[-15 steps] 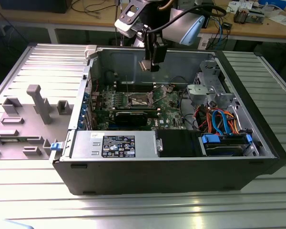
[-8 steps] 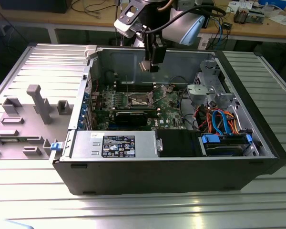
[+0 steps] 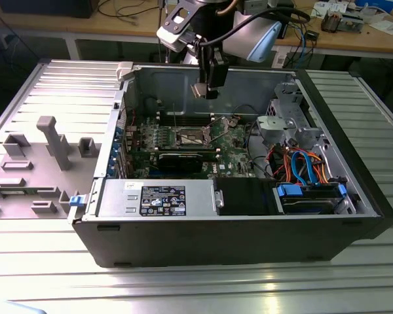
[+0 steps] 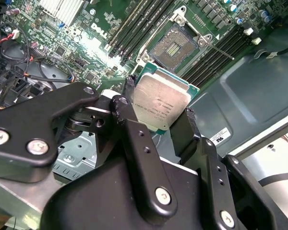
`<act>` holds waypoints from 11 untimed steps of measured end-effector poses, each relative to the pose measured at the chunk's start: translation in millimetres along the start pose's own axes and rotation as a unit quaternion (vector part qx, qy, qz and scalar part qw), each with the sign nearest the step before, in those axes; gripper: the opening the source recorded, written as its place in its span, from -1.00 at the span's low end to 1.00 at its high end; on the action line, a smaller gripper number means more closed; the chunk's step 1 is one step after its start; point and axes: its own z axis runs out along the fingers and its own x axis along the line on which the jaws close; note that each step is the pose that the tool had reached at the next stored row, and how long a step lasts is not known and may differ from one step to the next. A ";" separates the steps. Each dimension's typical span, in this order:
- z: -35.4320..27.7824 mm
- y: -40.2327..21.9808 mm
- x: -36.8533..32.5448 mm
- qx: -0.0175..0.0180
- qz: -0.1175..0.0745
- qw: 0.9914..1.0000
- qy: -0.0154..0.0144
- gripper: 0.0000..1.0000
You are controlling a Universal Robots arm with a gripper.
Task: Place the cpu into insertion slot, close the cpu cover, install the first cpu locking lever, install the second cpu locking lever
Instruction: 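Place the cpu into insertion slot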
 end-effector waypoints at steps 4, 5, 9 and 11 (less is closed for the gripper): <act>1.0 -0.1 0.0 0.000 0.000 1.000 0.000 0.08; 1.4 -0.1 0.0 0.000 0.001 1.000 0.000 0.08; 3.6 -0.3 -0.1 0.000 0.012 1.000 -0.001 0.08; 4.8 -0.3 -0.1 0.000 0.021 1.000 -0.001 0.08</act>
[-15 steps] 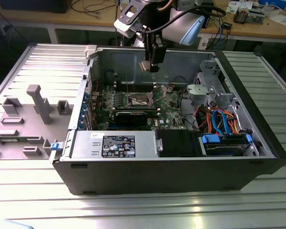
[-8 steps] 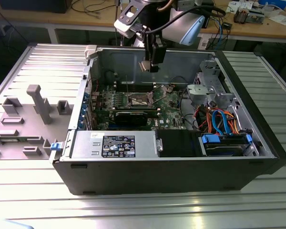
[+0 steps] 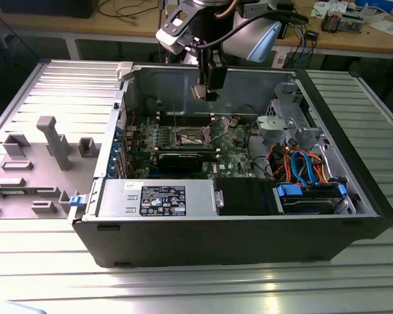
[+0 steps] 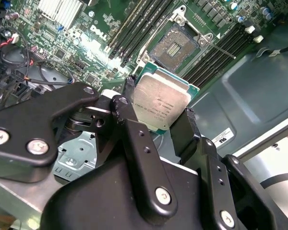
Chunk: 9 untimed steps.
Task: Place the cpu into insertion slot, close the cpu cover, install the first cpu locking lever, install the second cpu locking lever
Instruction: 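Place the cpu into insertion slot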
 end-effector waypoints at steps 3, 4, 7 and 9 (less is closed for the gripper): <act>0.6 -0.1 0.0 0.000 0.011 1.000 -0.001 0.08; 0.7 -0.1 0.0 0.000 0.011 1.000 -0.001 0.08; 0.7 -0.1 0.0 0.000 0.011 1.000 -0.001 0.08; 0.7 -0.1 0.0 0.000 0.011 1.000 -0.001 0.08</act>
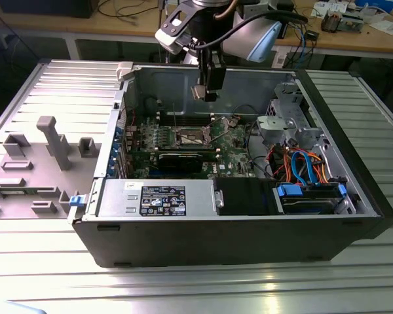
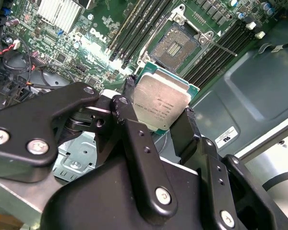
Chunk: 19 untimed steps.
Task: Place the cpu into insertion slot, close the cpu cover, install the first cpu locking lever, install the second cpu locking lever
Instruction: 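Place the cpu into insertion slot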
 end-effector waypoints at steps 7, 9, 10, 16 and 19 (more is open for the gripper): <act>0.0 0.0 0.0 0.000 0.000 1.000 0.000 0.08; 0.1 0.0 0.0 0.000 0.002 1.000 0.000 0.08; 0.3 0.0 0.0 0.000 0.006 1.000 0.000 0.08; 4.3 -0.3 -0.1 -0.001 0.034 0.999 -0.002 0.08; 7.9 -0.5 -0.1 -0.001 0.046 0.999 -0.004 0.08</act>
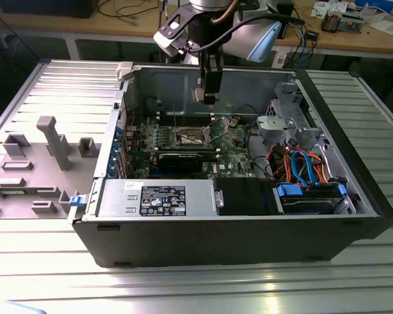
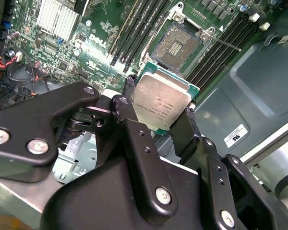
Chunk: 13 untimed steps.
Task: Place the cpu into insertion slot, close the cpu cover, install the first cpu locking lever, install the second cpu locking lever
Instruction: 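Place the cpu into insertion slot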
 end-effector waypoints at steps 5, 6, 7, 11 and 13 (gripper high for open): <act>5.2 -0.4 -0.1 0.000 0.020 1.000 -0.002 0.08; 6.6 -0.4 -0.1 0.000 0.026 1.000 -0.003 0.08; 7.7 -0.5 -0.1 0.000 0.031 0.999 -0.004 0.08; 12.8 -0.9 -0.2 0.000 0.048 0.999 -0.005 0.08; 15.2 -1.1 -0.3 0.000 0.054 0.999 -0.006 0.08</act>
